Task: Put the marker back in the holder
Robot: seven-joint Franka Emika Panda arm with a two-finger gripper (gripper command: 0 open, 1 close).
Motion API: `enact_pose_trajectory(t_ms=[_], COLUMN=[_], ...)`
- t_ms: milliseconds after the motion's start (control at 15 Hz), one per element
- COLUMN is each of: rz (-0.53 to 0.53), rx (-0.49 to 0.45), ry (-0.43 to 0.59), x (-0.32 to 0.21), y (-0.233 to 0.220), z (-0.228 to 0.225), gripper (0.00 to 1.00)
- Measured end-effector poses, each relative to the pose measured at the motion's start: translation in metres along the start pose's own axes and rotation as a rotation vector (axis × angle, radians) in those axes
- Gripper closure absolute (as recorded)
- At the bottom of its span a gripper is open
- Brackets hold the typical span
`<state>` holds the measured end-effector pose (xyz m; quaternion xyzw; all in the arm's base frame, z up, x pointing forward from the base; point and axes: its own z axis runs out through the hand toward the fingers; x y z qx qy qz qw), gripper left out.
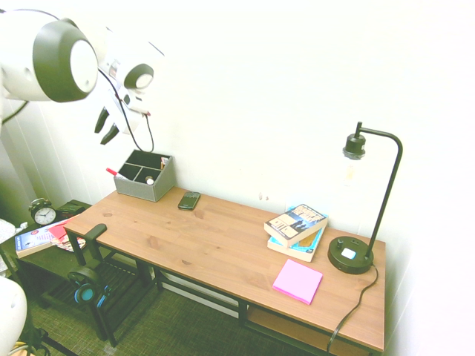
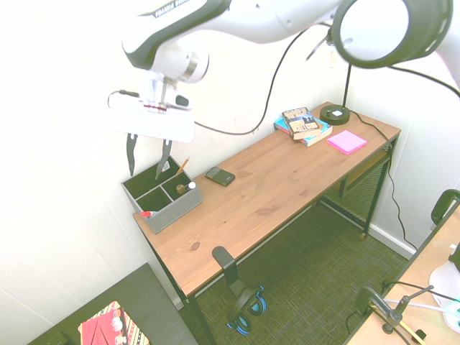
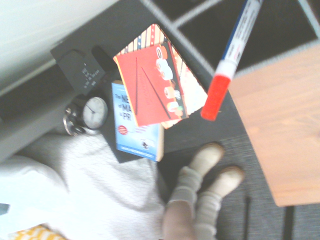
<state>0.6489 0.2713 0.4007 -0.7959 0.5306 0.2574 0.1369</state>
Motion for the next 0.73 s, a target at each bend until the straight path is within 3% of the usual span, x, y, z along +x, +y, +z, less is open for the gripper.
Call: enact_pose_trajectory(t_ms=[333,733], rz=[-0.167,-0.397], rx=[-0.028,0.04], ry=[0.273,0.387], x=[0.028,0.078], y=[0.091,0.229], z=[-0.105,-0.204], gripper=[0.0,0.0])
